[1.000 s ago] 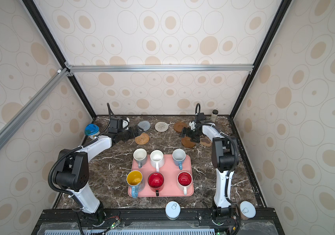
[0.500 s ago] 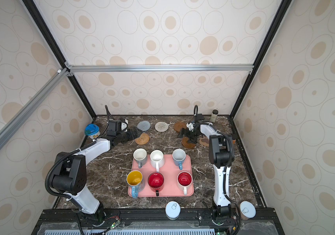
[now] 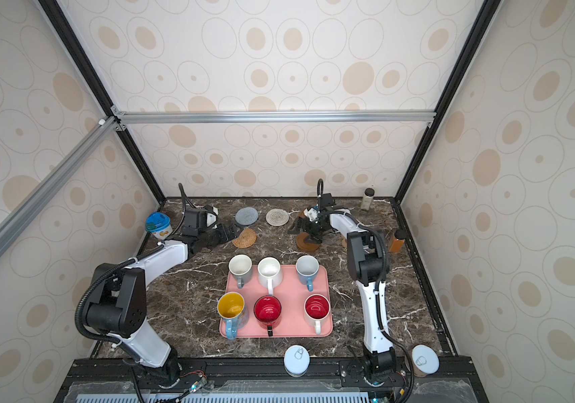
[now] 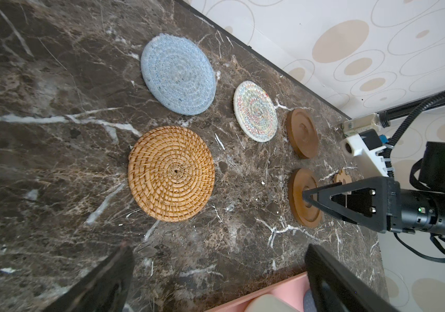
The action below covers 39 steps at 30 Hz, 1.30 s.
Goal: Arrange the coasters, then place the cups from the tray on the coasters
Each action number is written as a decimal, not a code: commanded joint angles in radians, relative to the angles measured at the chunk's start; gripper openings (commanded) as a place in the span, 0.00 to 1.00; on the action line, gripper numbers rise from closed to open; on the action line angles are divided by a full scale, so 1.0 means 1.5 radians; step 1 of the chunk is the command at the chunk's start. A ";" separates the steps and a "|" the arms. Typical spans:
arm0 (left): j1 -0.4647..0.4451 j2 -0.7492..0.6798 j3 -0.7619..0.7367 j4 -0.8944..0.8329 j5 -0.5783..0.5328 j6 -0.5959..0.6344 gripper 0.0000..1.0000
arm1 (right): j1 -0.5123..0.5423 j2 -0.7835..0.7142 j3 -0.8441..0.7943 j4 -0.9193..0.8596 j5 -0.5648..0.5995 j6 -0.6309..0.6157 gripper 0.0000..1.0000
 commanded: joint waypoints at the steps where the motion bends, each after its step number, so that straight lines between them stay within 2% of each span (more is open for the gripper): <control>1: 0.007 -0.024 -0.009 0.011 -0.003 -0.008 1.00 | 0.029 0.073 0.006 -0.028 0.010 0.030 0.99; 23: 0.025 -0.054 -0.042 0.014 0.003 -0.003 1.00 | 0.131 0.190 0.177 -0.040 -0.003 0.107 0.99; 39: 0.030 -0.065 -0.049 0.013 0.003 -0.002 1.00 | 0.157 0.184 0.175 -0.031 -0.009 0.119 0.99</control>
